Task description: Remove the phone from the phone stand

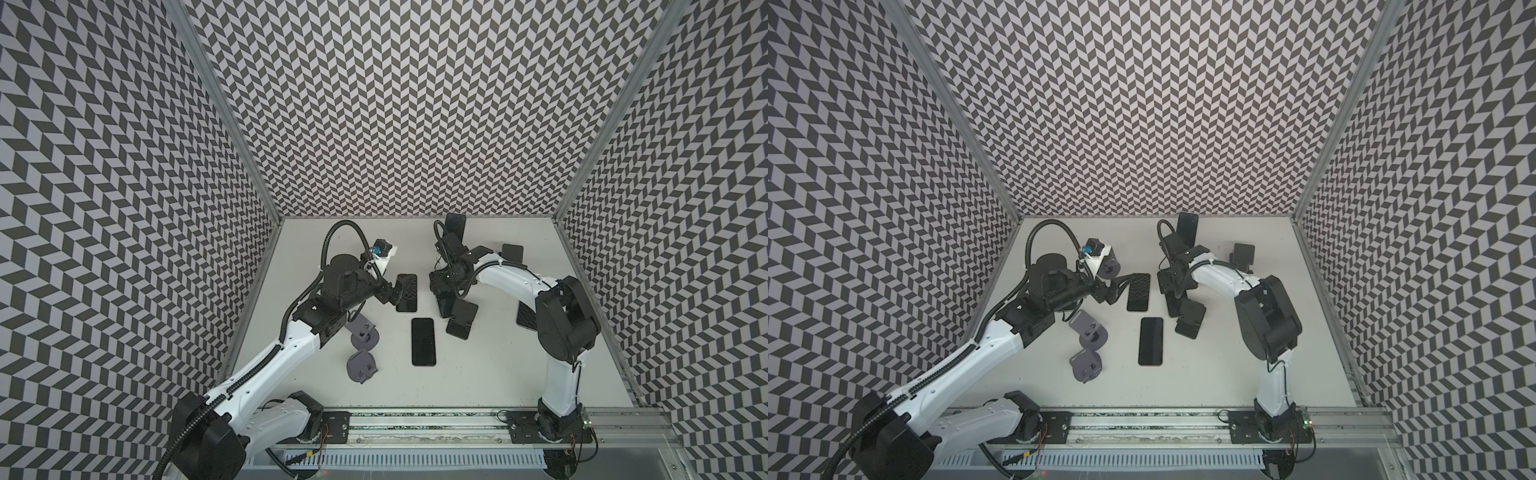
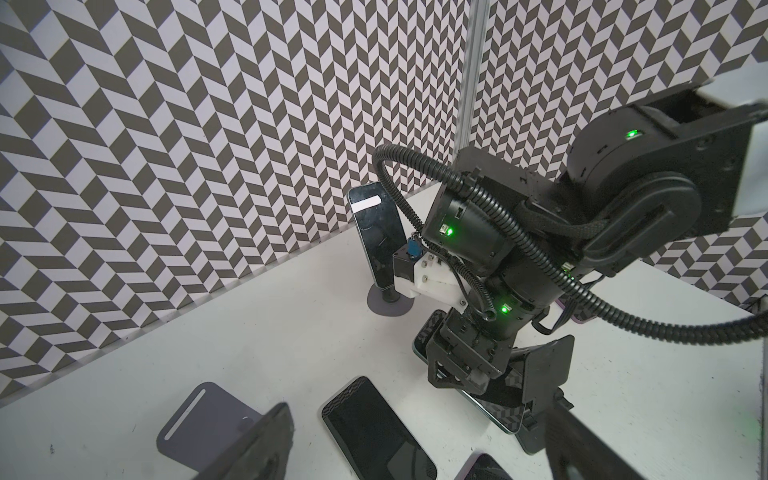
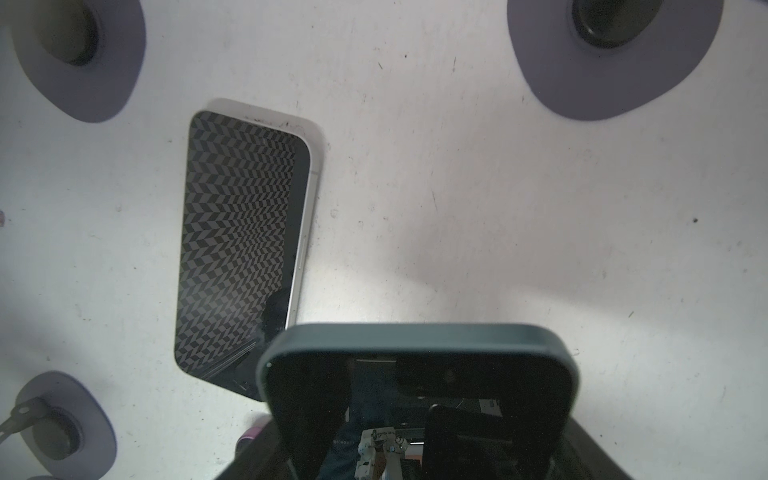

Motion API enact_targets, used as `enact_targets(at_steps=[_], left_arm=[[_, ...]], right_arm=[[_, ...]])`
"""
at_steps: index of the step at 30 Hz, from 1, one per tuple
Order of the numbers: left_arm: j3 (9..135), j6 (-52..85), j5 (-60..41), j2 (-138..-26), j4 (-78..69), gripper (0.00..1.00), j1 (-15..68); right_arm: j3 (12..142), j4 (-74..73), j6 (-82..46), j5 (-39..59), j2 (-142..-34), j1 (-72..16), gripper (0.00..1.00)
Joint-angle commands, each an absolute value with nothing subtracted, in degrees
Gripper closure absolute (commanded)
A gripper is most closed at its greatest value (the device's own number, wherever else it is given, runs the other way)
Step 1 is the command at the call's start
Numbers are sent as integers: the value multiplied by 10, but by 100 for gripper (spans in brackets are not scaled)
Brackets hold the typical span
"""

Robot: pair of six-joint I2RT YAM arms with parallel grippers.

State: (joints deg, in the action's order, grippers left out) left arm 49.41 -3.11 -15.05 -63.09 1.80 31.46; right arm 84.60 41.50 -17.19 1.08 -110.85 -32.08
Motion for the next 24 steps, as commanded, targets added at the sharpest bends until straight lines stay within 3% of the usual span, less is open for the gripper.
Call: enact_targets(at_steps=[1,24], left_arm=[[491,-36,-150,-625,19,6,313],[497,-43,-144,-626,17,6,305]], right_arm=[[863,398,-177,11,-1119,-324,38],[965,423,-162,12,-1191,-325,38]])
